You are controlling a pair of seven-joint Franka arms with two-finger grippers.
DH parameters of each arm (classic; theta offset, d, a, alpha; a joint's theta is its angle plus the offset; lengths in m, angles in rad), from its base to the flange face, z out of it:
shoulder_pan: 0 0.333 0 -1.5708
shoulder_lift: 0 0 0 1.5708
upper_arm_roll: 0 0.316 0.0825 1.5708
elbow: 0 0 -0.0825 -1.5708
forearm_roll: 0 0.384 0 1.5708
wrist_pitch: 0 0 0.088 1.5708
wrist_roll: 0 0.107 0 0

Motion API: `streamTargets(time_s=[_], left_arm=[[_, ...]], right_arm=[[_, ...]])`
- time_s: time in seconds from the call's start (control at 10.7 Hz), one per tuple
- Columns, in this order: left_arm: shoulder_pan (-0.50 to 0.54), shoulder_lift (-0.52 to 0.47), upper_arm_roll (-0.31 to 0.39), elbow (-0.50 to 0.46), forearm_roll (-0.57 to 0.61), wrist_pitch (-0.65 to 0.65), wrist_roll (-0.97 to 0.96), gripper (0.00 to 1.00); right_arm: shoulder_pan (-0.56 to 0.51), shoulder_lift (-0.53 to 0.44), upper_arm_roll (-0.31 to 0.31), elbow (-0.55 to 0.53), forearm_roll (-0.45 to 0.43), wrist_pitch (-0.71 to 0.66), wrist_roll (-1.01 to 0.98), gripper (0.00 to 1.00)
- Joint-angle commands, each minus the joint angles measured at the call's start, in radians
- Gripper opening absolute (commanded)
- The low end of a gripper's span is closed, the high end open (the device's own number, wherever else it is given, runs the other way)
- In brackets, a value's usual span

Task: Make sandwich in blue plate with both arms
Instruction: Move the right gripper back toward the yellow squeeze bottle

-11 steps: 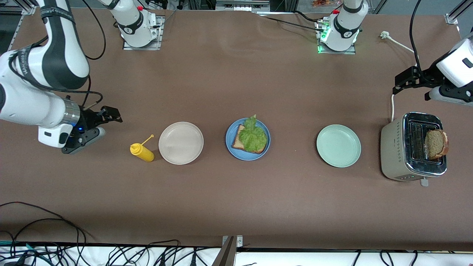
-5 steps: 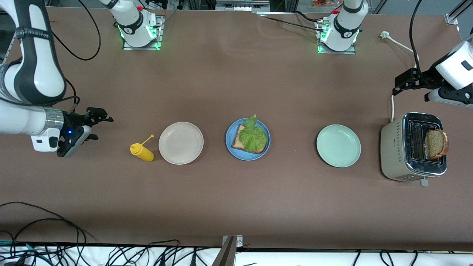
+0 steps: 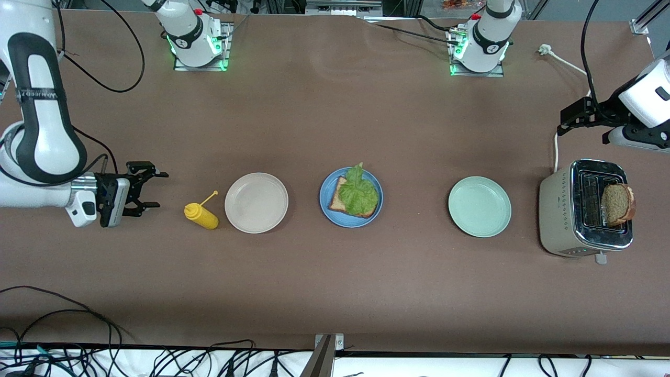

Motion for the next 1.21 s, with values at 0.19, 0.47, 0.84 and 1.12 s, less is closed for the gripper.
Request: streamTargets(time_s=[0.19,0.47,0.84,1.12], left_arm=[[0.007,-0.005,-0.008,-0.004,0.017,0.004,-0.007,1.00],[0.007,-0.007,-0.008,-0.003,0.017,0.004,-0.007,1.00],[0.010,-0.008,-0.003,0.004,0.016,0.003,-0.007,1.00],[0.010,-0.010,-0.003,0.004,0.016,-0.002,-0.008,1.00]], right_arm=[[-0.040,0.131,0.002,0.017,0.216,0.016,-0.396,1.00],[-0.037,0.189,0.002,0.019,0.352,0.053,-0.632,1.00],[-0.035,0.235,0.002,0.034,0.412,0.056,-0.771,1.00],[-0.026,0.277,0.002,0.037,0.472,0.075,-0.858,1.00]])
